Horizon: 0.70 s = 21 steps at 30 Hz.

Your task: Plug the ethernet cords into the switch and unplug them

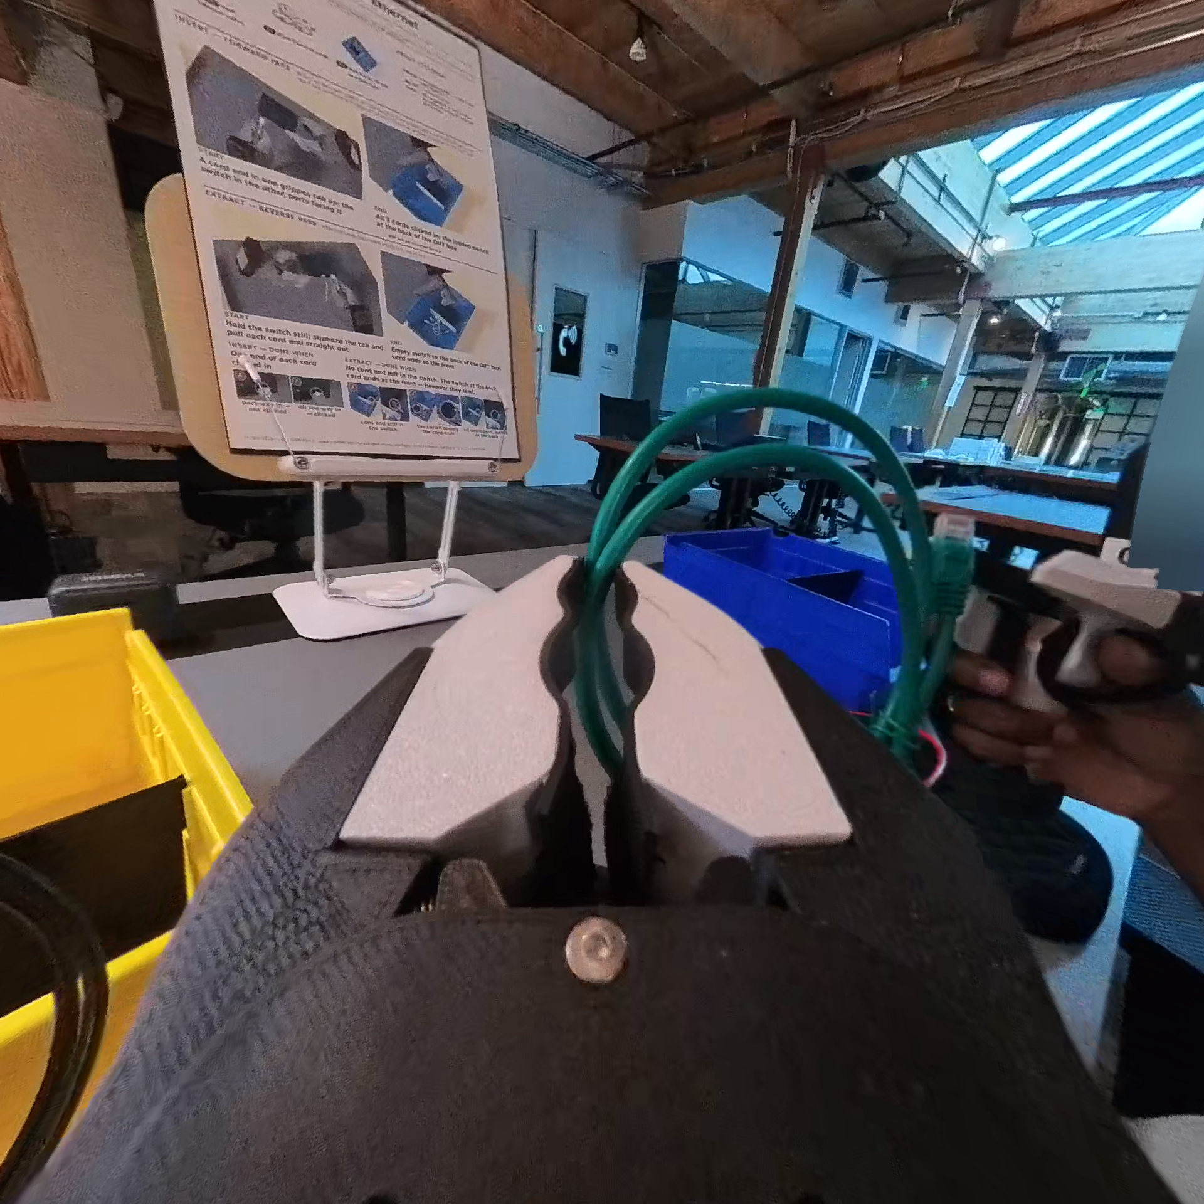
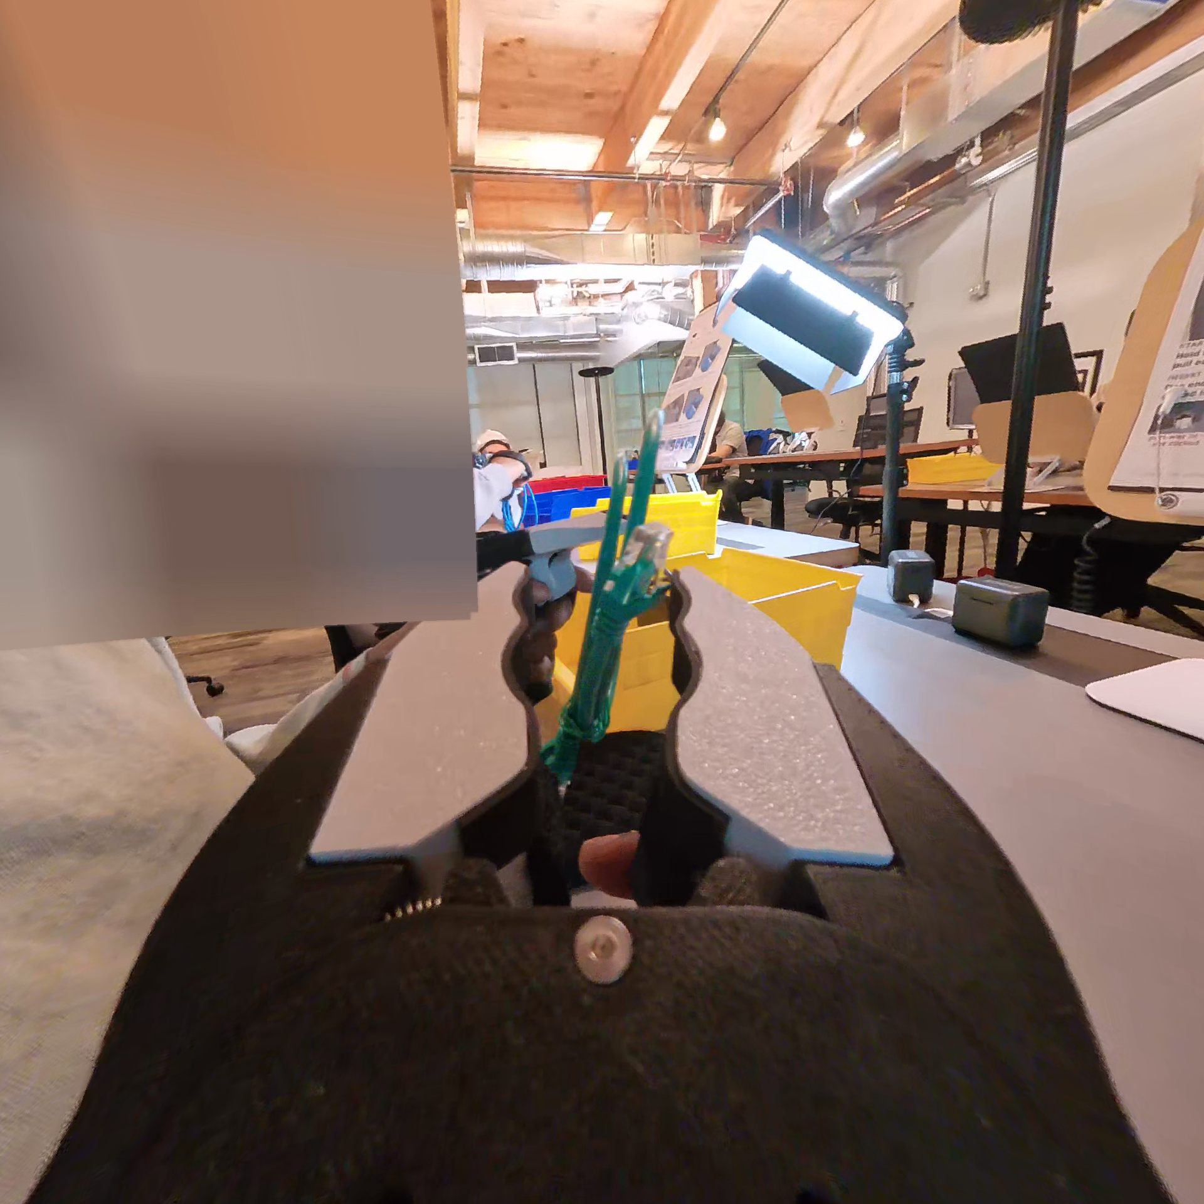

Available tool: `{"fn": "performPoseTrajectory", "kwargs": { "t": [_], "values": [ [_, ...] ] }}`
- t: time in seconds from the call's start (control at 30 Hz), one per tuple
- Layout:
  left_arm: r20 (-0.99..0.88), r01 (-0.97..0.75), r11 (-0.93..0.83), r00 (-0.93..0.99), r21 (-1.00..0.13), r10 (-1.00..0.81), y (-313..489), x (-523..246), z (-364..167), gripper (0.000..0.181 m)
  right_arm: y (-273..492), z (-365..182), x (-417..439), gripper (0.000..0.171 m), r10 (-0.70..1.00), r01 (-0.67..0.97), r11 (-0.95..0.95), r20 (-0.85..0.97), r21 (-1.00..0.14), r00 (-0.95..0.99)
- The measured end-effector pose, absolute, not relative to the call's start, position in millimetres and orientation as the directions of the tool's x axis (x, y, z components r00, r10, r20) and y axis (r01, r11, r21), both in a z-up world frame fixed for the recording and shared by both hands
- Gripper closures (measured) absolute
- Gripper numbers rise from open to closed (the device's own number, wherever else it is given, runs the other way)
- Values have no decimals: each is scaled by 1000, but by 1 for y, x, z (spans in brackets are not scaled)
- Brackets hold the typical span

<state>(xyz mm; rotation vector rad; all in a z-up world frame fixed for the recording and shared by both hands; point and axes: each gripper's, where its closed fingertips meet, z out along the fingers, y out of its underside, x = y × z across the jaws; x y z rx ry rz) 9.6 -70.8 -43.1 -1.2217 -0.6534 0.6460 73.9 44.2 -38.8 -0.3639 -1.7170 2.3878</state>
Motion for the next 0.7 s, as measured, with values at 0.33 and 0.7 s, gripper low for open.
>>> {"fn": "performPoseTrajectory", "kwargs": {
  "t": [0.33,0.7],
  "values": [
    [-303,-361,591,932,-722,200,-86,139,13,156,67,-17,130,154,262,-522,-366,453,-771,-852],
    [-68,-92,303,994,-948,90,1,111,-28,137,50,-29,168,156,62,-571,-383,597,-726,-800]
  ]
}}
